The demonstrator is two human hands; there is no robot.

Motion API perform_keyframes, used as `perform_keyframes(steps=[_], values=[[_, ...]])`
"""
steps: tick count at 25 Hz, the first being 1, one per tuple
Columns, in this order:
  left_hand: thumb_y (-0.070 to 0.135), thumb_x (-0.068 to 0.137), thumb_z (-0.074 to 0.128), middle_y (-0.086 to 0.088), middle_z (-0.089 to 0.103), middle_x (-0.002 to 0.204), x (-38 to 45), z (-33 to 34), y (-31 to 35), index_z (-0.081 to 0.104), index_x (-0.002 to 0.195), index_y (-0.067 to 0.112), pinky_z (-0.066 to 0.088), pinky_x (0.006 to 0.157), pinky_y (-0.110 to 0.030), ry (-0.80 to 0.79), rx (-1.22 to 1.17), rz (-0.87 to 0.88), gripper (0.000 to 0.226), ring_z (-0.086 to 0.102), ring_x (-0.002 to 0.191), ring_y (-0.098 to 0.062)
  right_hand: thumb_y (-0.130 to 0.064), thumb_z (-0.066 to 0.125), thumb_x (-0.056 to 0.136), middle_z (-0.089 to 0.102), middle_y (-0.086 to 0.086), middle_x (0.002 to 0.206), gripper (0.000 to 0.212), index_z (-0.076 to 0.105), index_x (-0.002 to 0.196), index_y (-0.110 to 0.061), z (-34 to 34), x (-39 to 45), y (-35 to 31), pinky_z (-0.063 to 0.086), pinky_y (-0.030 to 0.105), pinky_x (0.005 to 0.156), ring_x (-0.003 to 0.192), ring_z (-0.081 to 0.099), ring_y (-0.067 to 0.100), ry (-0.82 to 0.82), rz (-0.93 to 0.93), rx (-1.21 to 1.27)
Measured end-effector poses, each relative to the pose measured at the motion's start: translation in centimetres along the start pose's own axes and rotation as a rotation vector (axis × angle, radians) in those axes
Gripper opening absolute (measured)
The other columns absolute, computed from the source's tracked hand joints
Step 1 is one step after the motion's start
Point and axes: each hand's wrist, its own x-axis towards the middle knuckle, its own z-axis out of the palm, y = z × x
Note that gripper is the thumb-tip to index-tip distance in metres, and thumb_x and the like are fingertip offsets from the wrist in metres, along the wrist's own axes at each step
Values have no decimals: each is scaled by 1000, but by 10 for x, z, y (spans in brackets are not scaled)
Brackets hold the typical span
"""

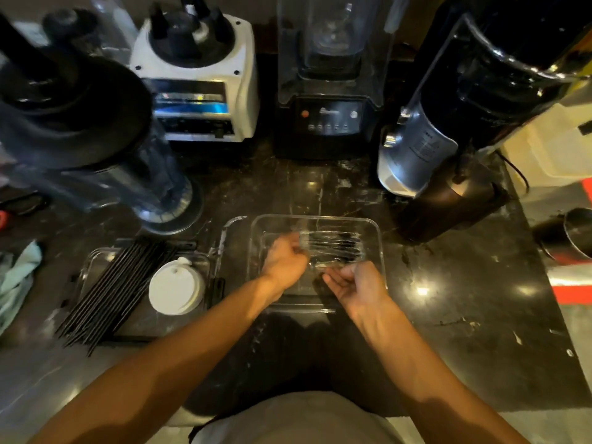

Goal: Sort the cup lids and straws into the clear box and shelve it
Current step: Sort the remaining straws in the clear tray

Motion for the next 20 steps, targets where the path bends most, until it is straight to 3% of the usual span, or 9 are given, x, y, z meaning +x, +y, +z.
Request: perform_keyframes(steps=[3,6,8,11,13,16,20], values=[[0,98,59,0,71,102,-31,-43,18,68,120,9,50,75,-10,20,-2,177,26,66,88,-4,7,51,97,71,16,103,24,62,117,0,24,-42,-1,59,35,82,89,71,23,-160,-302,-197],[15,95,68,4,76,93,-64,-104,20,72,117,16,54,79,-19,218,124,311,23,71,82,-6,0,60,98,77,10,96,17,73,106,-8,69,-89,6,59,32,84,89,73,20,-449,-720,-685],[24,91,73,3,77,96,-88,-150,5,71,119,18,58,86,-29,317,161,222,29,73,88,-8,-3,63,96,77,6,86,18,75,96,-16,106,-101,23,59,33,80,82,74,20,-596,-870,-963],[38,81,77,-3,73,114,-121,-204,-32,67,127,19,56,94,-39,476,324,79,51,70,107,-19,-17,69,93,73,-4,85,13,75,103,-23,160,-100,61,60,39,77,77,71,16,-783,-1110,-1348],[42,76,81,-10,63,123,-141,-226,-61,58,135,19,53,95,-44,558,462,-71,67,62,116,-29,-23,73,90,68,-8,101,30,71,121,-23,193,-103,92,59,41,85,89,68,13,-901,-1217,-1624],[51,72,83,-16,51,134,-152,-240,-104,43,146,15,48,101,-51,535,636,-304,91,52,127,-37,-35,75,88,58,0,134,66,48,147,-22,231,-104,137,52,41,99,121,59,20,-1015,-1335,-2041],[60,68,82,-15,47,139,-136,-245,-149,37,149,14,43,107,-54,464,686,-351,103,48,130,-37,-40,83,77,47,6,145,90,36,151,-17,255,-78,193,45,43,105,134,50,27,-1084,-1458,-2402]])
